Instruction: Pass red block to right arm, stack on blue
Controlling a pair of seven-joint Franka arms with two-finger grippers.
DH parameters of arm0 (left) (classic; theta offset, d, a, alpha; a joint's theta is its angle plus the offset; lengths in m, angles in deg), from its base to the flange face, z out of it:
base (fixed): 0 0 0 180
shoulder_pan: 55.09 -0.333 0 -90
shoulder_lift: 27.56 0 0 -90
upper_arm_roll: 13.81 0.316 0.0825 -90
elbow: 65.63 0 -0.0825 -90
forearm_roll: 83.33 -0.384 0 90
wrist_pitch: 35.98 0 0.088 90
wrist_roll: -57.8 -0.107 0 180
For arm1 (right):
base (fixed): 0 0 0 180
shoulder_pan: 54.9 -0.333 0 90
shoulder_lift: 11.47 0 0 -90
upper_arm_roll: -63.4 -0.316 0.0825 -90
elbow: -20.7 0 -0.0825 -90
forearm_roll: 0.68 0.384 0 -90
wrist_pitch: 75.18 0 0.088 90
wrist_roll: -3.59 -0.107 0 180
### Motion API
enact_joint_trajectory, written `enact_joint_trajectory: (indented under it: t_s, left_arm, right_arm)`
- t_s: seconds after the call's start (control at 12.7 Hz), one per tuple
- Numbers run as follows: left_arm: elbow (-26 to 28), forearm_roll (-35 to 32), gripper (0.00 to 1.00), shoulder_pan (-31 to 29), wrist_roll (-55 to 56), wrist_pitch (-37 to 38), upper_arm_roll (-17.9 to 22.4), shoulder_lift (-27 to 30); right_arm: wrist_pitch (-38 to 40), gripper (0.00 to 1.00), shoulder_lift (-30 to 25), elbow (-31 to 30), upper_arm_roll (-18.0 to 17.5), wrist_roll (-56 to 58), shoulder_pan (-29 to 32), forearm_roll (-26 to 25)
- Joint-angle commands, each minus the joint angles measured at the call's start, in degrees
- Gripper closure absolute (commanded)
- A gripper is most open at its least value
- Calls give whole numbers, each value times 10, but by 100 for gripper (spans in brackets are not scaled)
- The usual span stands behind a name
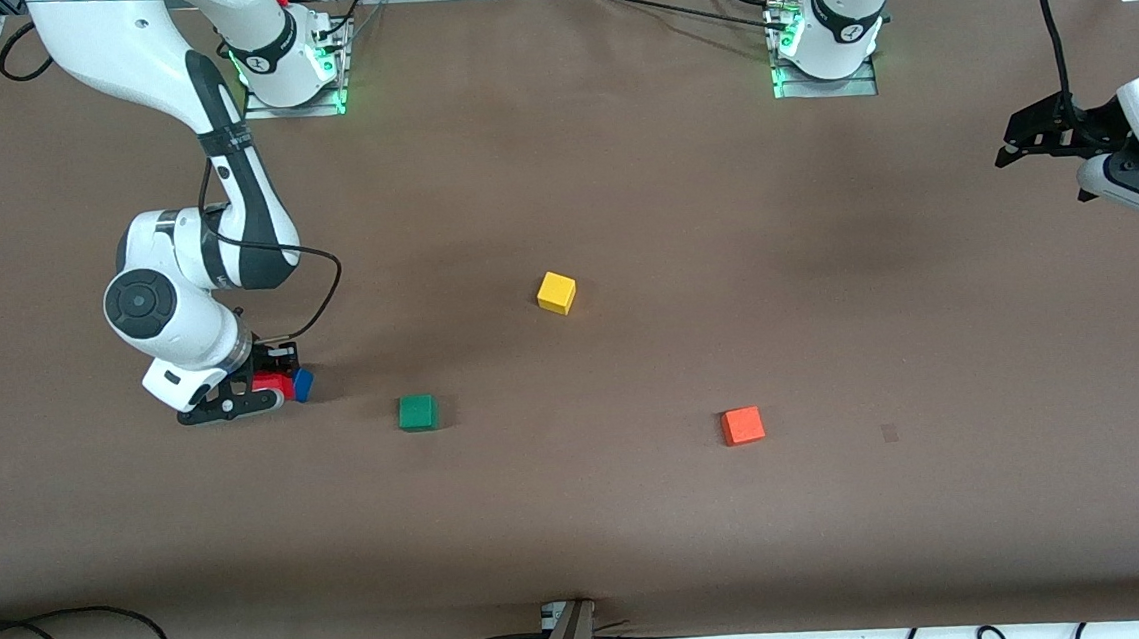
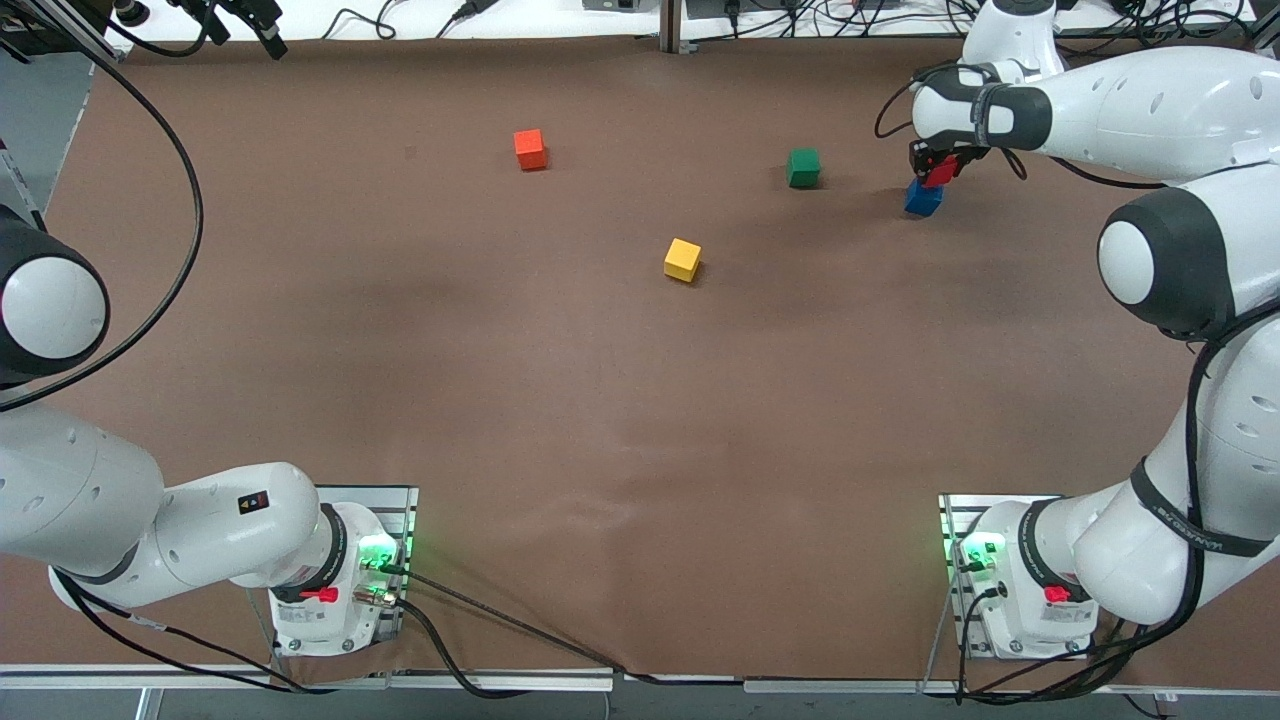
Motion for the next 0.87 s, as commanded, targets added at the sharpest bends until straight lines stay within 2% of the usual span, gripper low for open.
enact_joint_trajectory:
  t_s: [0.0,0.24,0.55,0.63,0.71,0.79]
  left_arm:
    - [-34,-5,0,2,10,37,-2,7]
    - [-34,-2,0,2,11,51,-4,7]
    - [-35,-1,0,2,11,48,-2,8]
    - [-23,5,0,6,11,33,1,30]
    - [-5,6,0,39,12,29,16,42]
    - [1,9,0,79,12,29,74,47]
  right_arm:
    - [-35,100,-32,-51,3,-4,-6,-9]
    - [-29,94,-38,-52,3,-9,-8,-8]
    - [-26,94,-43,-53,0,-18,-8,-7]
    - [-30,95,-43,-53,0,-18,-8,-7]
    - [-31,95,-43,-54,0,-18,-8,-3]
    - [-36,95,-43,-59,0,-18,-8,-1]
